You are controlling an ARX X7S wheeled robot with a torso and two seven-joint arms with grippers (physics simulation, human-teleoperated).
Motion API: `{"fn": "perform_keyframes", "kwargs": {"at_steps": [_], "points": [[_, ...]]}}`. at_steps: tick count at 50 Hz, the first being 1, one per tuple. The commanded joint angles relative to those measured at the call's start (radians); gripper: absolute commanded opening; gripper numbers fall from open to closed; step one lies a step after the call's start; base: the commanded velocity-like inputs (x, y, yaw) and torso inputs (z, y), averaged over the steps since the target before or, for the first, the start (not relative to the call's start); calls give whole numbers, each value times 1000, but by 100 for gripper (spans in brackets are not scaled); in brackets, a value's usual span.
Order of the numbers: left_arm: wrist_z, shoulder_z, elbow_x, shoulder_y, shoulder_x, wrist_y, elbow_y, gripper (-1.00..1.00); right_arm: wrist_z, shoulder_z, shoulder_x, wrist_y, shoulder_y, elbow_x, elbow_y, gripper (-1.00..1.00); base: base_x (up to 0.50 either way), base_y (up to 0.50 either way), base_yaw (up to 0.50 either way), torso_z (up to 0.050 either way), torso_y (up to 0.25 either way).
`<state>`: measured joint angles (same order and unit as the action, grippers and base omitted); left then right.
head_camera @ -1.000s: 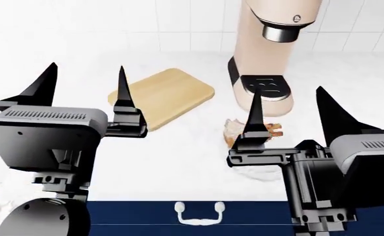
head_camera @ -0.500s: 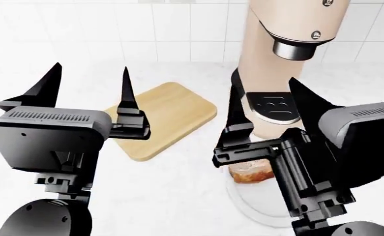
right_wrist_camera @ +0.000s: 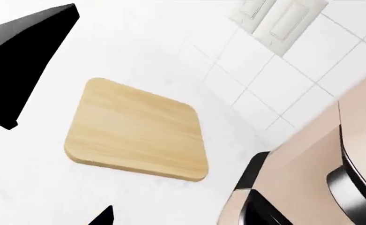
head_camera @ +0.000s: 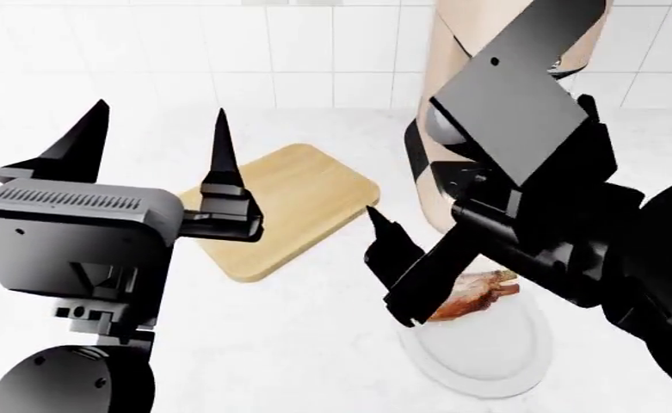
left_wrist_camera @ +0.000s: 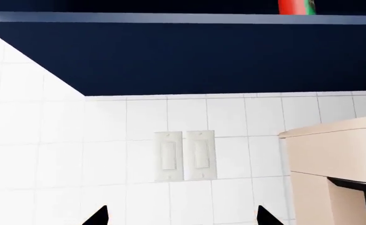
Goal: Pick the lamb chop from the plate and place it on the cutting board. Then pick the condiment bottle from the cabinet and place it next to the cutting board.
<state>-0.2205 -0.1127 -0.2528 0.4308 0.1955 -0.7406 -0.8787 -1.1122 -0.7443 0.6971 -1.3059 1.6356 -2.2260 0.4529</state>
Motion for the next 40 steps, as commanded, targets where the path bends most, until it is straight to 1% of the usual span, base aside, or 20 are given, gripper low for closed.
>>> {"fn": "perform_keyframes", "kwargs": {"at_steps": [1, 5, 8, 13, 17, 22, 31, 36, 40], "points": [[19, 13, -33, 16, -2, 30, 32, 100, 171, -122, 25, -259, 200, -155, -243, 100, 0, 0, 0, 0, 0], [11, 42, -60, 50, -23, 24, 60, 100, 302, -198, 59, -261, 251, -139, -273, 100, 0, 0, 0, 0, 0], [-3, 55, -73, 68, -28, 0, 46, 100, 434, -244, 94, -262, 265, -82, -273, 100, 0, 0, 0, 0, 0], [-30, 75, -84, 78, -23, -49, 23, 100, 721, -318, 131, -261, 323, 123, -276, 100, 0, 0, 0, 0, 0], [-50, 72, -83, 93, -17, -86, 9, 100, 871, -335, 128, -254, 322, 257, -284, 100, 0, 0, 0, 0, 0], [-57, 56, -81, 111, -7, -108, 7, 100, 963, -349, 128, -232, 276, 373, -277, 100, 0, 0, 0, 0, 0], [-62, 43, -80, 102, 2, -101, 3, 100, 1121, -387, 110, -168, 200, 608, -309, 100, 0, 0, 0, 0, 0], [-66, 56, -94, 105, 5, -114, -9, 100, 1176, -417, 89, -120, 156, 691, -315, 100, 0, 0, 0, 0, 0], [-69, 60, -103, 111, 8, -125, -16, 100, 1192, -428, 80, -102, 143, 712, -317, 100, 0, 0, 0, 0, 0]]}}
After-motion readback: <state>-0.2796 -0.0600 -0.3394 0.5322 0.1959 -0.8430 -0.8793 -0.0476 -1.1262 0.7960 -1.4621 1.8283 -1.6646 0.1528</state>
